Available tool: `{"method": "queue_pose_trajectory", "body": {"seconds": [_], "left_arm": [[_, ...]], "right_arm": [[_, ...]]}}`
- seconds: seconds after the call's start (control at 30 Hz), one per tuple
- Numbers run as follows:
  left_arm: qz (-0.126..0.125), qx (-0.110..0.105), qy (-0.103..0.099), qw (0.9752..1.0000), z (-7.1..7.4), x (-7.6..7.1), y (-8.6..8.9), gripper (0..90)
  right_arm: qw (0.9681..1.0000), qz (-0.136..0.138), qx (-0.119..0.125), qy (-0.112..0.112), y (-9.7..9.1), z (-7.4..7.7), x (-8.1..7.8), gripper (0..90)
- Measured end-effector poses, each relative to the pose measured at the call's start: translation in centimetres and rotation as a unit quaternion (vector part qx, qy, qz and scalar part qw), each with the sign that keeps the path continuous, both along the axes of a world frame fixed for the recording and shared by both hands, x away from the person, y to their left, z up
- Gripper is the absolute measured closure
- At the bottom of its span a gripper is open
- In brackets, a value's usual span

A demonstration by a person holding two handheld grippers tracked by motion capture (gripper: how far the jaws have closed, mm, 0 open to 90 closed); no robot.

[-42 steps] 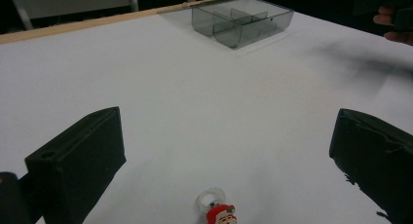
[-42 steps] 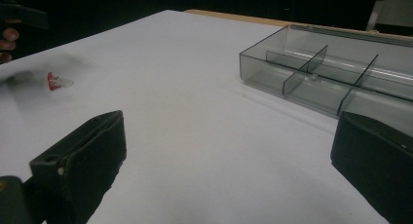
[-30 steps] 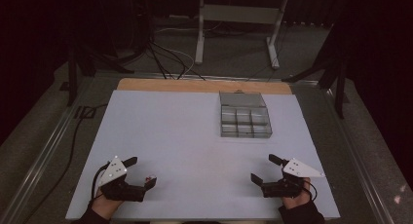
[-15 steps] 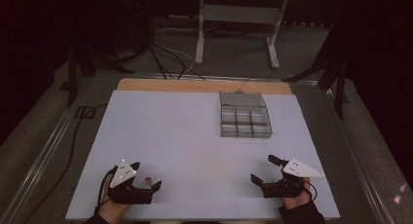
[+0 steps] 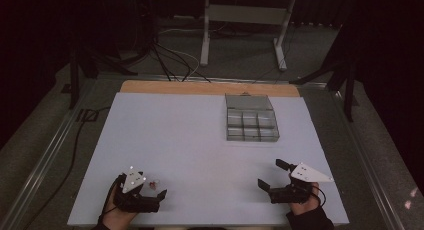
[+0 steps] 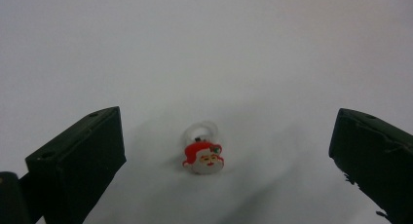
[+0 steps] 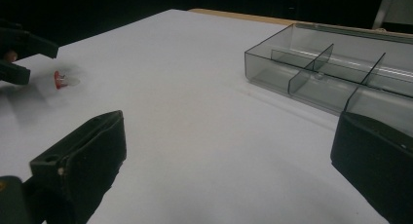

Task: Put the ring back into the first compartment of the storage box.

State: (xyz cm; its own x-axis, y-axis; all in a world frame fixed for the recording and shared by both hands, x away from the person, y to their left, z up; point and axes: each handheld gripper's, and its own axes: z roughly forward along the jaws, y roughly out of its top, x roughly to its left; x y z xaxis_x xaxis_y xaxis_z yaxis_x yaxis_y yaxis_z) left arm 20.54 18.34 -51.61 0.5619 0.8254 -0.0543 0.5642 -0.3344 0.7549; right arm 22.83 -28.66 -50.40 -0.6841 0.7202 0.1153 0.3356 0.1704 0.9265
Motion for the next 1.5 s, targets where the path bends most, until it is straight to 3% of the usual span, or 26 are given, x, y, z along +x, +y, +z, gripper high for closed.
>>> {"method": "queue_pose_trajectory", "body": {"seconds": [0.1,0.37,0.43,0.6,0.63,0.77,0.87,1.5], "left_arm": [[0.004,0.002,0.015,0.9999,-0.09,0.07,0.02,2.2],[0.005,0.021,0.028,0.9994,-0.32,0.10,-0.22,9.0],[0.006,0.026,0.028,0.9993,-0.32,0.08,-0.26,16.4],[0.001,0.036,0.028,0.9990,-0.40,0.06,-0.29,23.8],[-0.002,0.040,0.024,0.9989,-0.42,0.04,-0.29,30.4],[-0.005,0.045,0.023,0.9987,-0.48,0.01,-0.29,33.1],[-0.005,0.049,0.022,0.9985,-0.53,0.01,-0.29,42.0],[-0.007,0.079,0.019,0.9967,-0.86,0.40,-0.22,59.1]], "right_arm": [[1.0000,0.001,-0.001,-0.001,0.00,0.01,-0.02,0.0],[1.0000,0.001,0.002,0.001,-0.07,0.00,0.01,0.0],[1.0000,0.001,0.001,0.000,-0.07,-0.01,0.00,0.0],[1.0000,0.001,0.002,0.002,-0.11,-0.02,0.02,0.0],[1.0000,0.001,0.003,0.003,-0.12,-0.04,0.04,0.0],[1.0000,0.001,0.003,0.004,-0.13,-0.07,0.06,0.0],[1.0000,0.004,0.003,0.004,-0.08,-0.07,0.05,0.0],[1.0000,0.003,0.004,0.006,-0.13,-0.10,0.05,0.0]]}}
